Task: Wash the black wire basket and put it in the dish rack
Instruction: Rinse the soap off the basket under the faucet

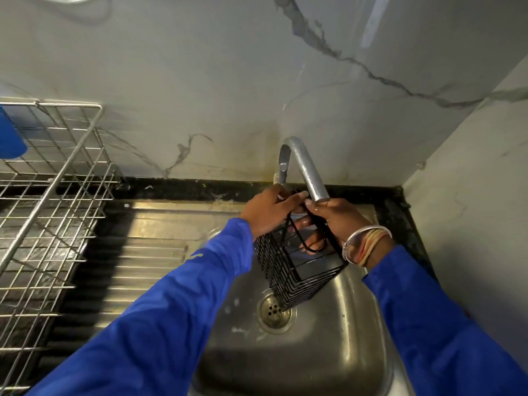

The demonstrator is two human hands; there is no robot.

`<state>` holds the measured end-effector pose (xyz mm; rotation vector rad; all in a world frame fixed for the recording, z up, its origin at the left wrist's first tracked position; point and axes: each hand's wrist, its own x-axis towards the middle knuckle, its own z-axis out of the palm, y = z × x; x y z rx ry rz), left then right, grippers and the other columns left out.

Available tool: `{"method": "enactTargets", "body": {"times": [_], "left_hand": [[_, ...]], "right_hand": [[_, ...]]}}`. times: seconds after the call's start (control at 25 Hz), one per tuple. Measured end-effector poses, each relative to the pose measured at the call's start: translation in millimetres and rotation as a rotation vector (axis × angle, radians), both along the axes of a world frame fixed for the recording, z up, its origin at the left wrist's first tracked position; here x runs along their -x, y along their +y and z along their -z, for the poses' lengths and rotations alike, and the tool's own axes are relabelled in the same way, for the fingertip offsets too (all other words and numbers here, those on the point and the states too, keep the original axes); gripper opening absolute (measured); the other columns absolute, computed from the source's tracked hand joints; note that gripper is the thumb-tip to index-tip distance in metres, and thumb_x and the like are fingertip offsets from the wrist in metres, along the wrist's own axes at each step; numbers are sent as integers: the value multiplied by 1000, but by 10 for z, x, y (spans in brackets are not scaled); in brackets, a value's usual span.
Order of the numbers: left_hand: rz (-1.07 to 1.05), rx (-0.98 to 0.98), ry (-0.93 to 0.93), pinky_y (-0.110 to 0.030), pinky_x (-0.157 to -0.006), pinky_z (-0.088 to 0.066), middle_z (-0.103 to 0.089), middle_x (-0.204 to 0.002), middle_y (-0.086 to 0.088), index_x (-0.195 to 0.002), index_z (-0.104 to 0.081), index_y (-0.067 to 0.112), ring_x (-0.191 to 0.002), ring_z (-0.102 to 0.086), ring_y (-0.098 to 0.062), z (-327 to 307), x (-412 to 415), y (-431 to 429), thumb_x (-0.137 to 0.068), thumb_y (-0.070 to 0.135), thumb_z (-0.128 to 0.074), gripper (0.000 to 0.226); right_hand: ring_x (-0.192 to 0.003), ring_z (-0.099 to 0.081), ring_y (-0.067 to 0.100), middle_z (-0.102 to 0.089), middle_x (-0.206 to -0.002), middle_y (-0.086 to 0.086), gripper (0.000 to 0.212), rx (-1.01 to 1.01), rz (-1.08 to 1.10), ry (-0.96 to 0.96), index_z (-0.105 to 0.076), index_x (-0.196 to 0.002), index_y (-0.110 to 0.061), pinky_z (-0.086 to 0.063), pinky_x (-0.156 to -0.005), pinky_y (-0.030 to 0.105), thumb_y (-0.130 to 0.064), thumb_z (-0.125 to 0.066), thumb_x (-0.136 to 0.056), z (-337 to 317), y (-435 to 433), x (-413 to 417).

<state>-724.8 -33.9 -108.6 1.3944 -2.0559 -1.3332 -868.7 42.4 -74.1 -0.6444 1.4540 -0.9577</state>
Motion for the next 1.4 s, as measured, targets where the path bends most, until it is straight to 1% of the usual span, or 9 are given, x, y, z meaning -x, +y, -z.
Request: {"method": "enactTargets", "body": {"times": [0.16, 0.24, 0.32, 0.44, 0.56, 0.76, 0.92, 1.08, 1.4], "left_hand": [[181, 135, -228, -49, -104, -46, -61, -127, -16, -127, -58, 9, -121, -57, -33, -32, 305, 42, -107, 36, -42, 37], [292, 236, -353, -50, -116, -31, -51, -142, -17, -140, -52, 9, -138, -42, -35, 42, 398, 217, -110, 36, -32, 45], [351, 341, -278, -40, -127, -11, -34, -161, -12, -153, -39, 10, -153, -21, -29, 100, 370, 537, -111, 33, -27, 49], [164, 297, 9, -15, -121, -4, -18, -169, 1, -161, -24, 18, -155, -13, -11, 99, 201, 928, -110, 42, -26, 57], [33, 101, 167, -32, -119, -35, -47, -154, -5, -154, -39, 18, -142, -44, -18, 26, 242, 757, -110, 39, -34, 49], [8, -515, 301, -39, -88, -54, -64, -102, -2, -133, -55, 7, -84, -63, -14, -81, 383, 147, -107, 26, -46, 33], [-61, -417, 218, -37, -85, -57, -70, -95, -13, -92, -63, 16, -90, -70, -25, -147, 360, 211, -105, 17, -50, 18], [-7, -330, 170, -44, -85, -56, -67, -88, -19, -108, -66, -5, -80, -67, -29, -25, 353, 322, -106, 24, -47, 35], [345, -300, -244, -41, -92, -53, -65, -73, -2, -83, -64, 15, -73, -63, -19, -94, 371, 242, -108, 36, -37, 43]], "right_hand": [[-38, -56, 24, -63, -69, 20, 26, -17, 240, 54, -64, -82, -1, -47, -37, 27, -15, -50, -98, 118, 90, 55], [-54, -62, 30, -64, -70, 19, 25, -45, 353, 161, -69, -75, -4, -58, -55, 48, -24, -61, -88, 195, 117, 95], [-65, -65, 31, -67, -75, 15, 25, -44, 449, 208, -70, -70, -9, -58, -73, 50, -25, -62, -88, 216, 149, 132], [-67, -64, 25, -68, -75, 11, 28, -69, 572, 224, -63, -68, -12, -55, -68, 36, -19, -56, -95, 124, 215, 169], [-43, -63, 13, -66, -51, 4, 25, -18, 641, 43, -61, -85, 2, -47, -40, 19, -12, -46, -99, 64, 280, 82], [-41, -59, 22, -66, -59, 13, 29, 56, 569, 14, -61, -97, 2, -39, -35, 22, -20, -43, -102, 223, 385, -123], [-49, -65, 26, -71, -68, 15, 38, -16, 482, -89, -64, -100, 0, -52, -45, 30, -30, -40, -103, 223, 369, -162], [-56, -70, 31, -73, -70, 15, 38, -36, 403, -2, -65, -102, -8, -58, -50, 34, -36, -39, -103, 137, 363, -216], [-54, -68, 32, -70, -66, 17, 48, 72, 293, 281, -65, -94, -11, -57, -49, 36, -47, -34, -101, 146, 511, -372]]}}
